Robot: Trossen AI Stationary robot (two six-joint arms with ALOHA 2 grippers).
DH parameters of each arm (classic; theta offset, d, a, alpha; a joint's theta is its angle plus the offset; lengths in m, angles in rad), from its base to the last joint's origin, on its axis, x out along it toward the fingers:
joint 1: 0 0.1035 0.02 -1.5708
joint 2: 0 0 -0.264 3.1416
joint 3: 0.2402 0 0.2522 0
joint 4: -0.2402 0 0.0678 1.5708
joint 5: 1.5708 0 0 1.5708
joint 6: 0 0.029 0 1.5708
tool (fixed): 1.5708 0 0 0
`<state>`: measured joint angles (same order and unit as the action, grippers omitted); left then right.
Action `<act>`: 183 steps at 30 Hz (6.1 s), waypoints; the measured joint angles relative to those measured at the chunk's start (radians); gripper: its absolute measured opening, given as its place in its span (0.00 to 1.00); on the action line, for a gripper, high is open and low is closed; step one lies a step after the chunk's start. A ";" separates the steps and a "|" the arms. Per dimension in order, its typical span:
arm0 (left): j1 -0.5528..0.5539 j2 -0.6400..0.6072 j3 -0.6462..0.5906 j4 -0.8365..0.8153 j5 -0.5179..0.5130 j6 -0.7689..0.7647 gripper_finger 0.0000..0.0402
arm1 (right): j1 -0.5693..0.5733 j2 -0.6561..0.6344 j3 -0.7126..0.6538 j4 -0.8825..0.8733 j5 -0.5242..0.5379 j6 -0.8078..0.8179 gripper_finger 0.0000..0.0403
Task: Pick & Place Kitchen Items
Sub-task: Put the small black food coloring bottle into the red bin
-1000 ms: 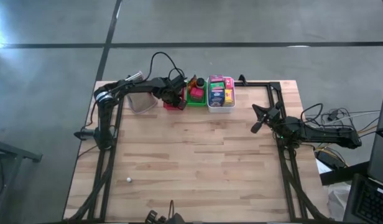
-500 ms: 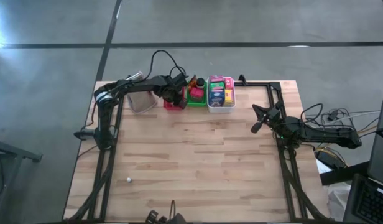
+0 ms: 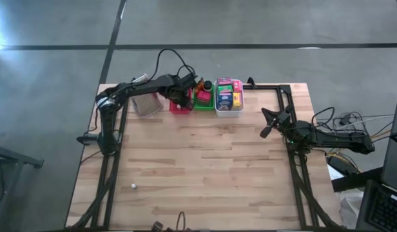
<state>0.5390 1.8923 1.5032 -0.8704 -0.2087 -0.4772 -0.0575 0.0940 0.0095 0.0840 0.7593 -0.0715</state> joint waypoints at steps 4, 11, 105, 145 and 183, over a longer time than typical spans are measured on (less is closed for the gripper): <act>-0.025 -0.001 0.040 -0.036 -0.031 -0.002 0.34 | 0.000 0.000 0.000 0.000 0.000 0.000 0.02; -0.089 -0.008 0.126 -0.140 -0.102 -0.019 0.34 | 0.000 0.000 0.000 0.000 0.000 0.000 0.02; -1.522 -0.542 -0.718 -0.005 0.122 -1.673 0.34 | 0.000 0.000 0.000 0.000 0.000 0.000 0.02; -1.514 -0.543 -0.789 0.092 0.151 -1.671 0.24 | 0.000 0.000 0.000 0.000 0.000 0.000 0.02; -0.416 -0.523 -0.505 0.104 0.226 -0.356 0.23 | 0.000 0.000 0.000 0.000 0.000 0.000 0.02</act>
<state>0.1231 1.3697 0.9980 -0.7666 0.0171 -0.8329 -0.0575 0.0940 0.0093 0.0841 0.7593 -0.0715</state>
